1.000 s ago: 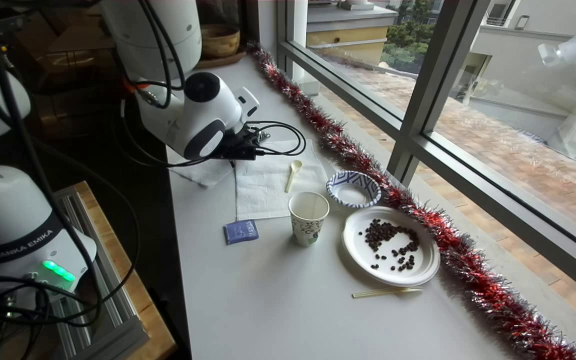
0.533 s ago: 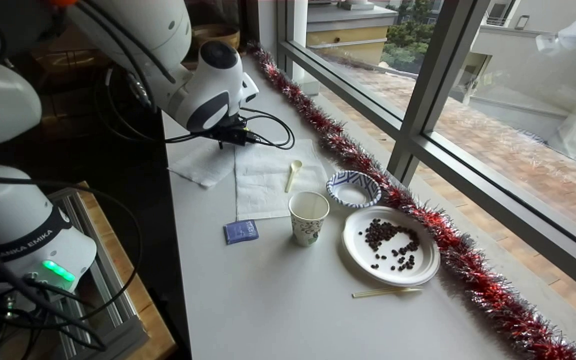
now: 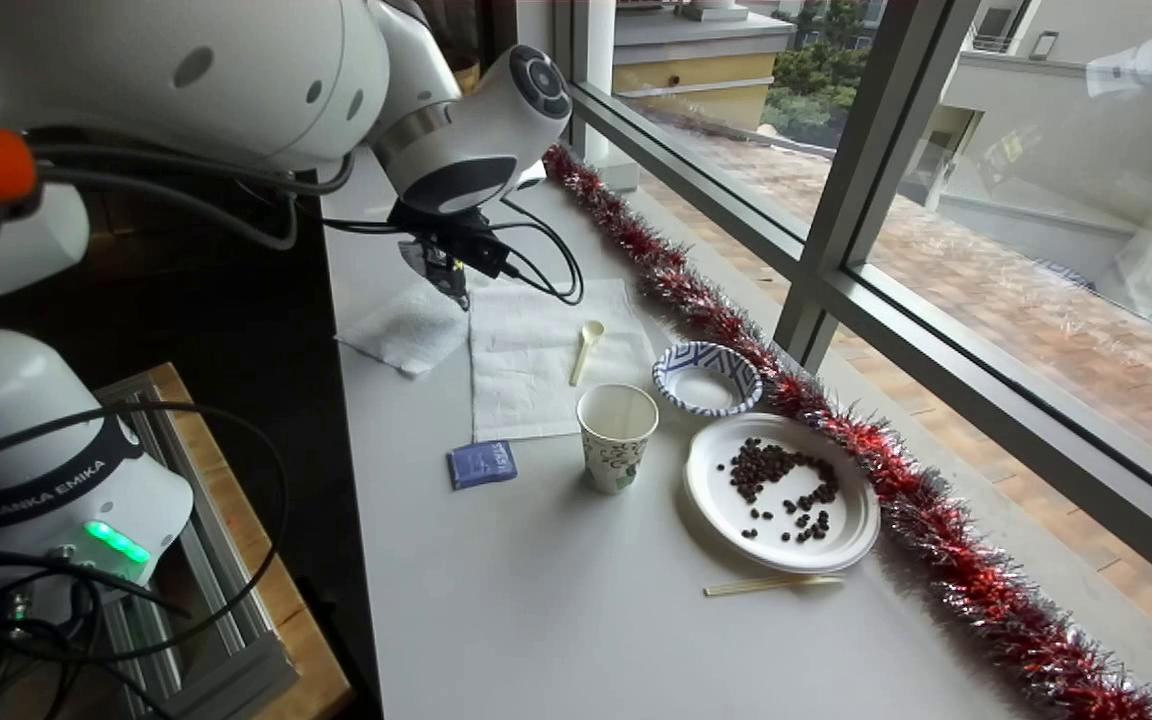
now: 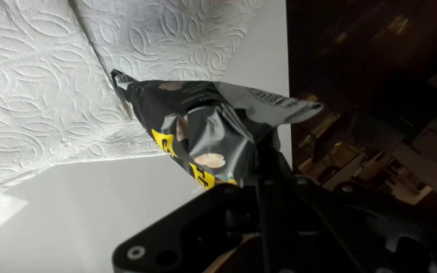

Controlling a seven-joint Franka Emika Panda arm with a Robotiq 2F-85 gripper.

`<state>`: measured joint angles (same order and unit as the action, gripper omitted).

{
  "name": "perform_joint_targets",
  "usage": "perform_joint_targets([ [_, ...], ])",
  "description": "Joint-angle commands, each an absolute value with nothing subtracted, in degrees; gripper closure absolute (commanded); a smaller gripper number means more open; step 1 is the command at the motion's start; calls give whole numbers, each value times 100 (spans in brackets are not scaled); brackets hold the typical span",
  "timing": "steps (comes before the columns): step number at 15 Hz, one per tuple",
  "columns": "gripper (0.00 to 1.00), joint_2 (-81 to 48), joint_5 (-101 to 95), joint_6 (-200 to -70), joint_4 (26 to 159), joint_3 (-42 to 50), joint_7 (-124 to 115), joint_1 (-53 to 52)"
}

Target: Pick up the black packet then set it back down on the counter.

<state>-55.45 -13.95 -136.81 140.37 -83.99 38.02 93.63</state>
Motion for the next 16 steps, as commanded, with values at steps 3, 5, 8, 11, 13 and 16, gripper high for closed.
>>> perform_joint_targets([
  [3,97,-6037,-192,-11695,12971,-8390,4238,9225],
  [5,97,-6062,208,-11134,12693,-8313,4256,9124],
  [8,98,-6032,890,-10670,12368,-8110,4082,8962],
  [11,98,-5931,1453,-10504,12157,-7881,4138,8799],
  [13,98,-5749,1682,-10935,12204,-7783,4225,8764],
  [16,98,-5549,1565,-11875,12315,-7788,4712,8748],
])
